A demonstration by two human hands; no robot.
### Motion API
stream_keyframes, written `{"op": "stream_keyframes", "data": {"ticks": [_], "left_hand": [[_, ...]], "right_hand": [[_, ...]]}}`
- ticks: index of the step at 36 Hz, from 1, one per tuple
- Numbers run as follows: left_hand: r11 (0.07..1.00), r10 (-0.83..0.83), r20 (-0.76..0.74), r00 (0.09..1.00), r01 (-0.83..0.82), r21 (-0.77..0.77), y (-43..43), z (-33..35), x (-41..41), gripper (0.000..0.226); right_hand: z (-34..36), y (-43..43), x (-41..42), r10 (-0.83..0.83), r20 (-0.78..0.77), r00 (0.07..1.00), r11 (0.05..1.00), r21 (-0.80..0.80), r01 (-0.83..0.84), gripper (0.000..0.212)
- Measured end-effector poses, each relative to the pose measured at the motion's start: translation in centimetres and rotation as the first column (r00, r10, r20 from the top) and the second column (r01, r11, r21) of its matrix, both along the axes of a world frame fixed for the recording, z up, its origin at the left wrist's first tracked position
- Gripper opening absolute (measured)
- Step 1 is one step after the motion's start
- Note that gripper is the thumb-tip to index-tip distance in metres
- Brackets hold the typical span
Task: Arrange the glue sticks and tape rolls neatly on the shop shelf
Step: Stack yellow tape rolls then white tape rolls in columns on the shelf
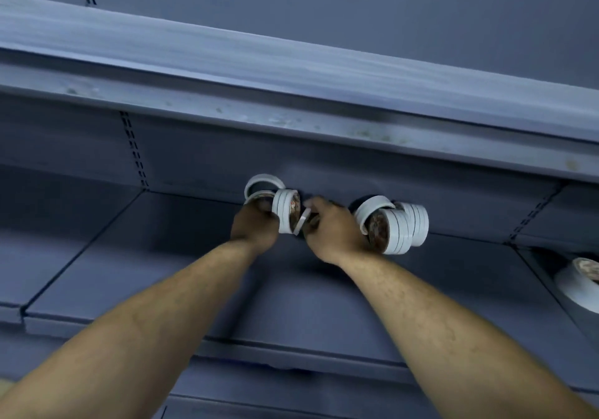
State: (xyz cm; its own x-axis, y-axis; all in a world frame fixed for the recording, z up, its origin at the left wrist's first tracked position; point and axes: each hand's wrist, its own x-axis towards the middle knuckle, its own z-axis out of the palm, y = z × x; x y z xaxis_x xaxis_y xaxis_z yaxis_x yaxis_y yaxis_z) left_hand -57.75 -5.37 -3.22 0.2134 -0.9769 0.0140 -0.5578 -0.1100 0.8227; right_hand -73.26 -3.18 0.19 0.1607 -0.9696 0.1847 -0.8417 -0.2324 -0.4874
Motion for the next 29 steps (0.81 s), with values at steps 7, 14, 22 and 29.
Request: {"op": "stream_keyframes", "data": {"ticks": [7,14,22,29], "left_hand": [[1.000,-0.024,-0.045,0.999,0.024,-0.004,-0.7,0.0,0.1,0.026],[0.997,-0.070,-0.013,0.997,0.070,0.019,-0.6,0.1,0.8,0.011],[0.999,-0.011,-0.108,0.994,0.006,-0.050,1.4,2.8,1.9,0.015],[0.992,0.083,0.361,0.929,-0.042,-0.120,3.4,4.1,3.6,0.014]], "right_hand": [[-0.6,-2.3,1.3,-0.004,0.148,0.989,0.999,0.047,-0.003,0.018],[-1.6,-3.9,0.5,-0.071,0.159,0.985,0.993,0.106,0.054,0.013],[-1.4,-4.3,2.2,-0.119,0.354,0.928,0.946,0.323,-0.002,0.021],[-1.2,-3.7,3.4,0.018,0.258,0.966,0.898,0.421,-0.130,0.038]]}}
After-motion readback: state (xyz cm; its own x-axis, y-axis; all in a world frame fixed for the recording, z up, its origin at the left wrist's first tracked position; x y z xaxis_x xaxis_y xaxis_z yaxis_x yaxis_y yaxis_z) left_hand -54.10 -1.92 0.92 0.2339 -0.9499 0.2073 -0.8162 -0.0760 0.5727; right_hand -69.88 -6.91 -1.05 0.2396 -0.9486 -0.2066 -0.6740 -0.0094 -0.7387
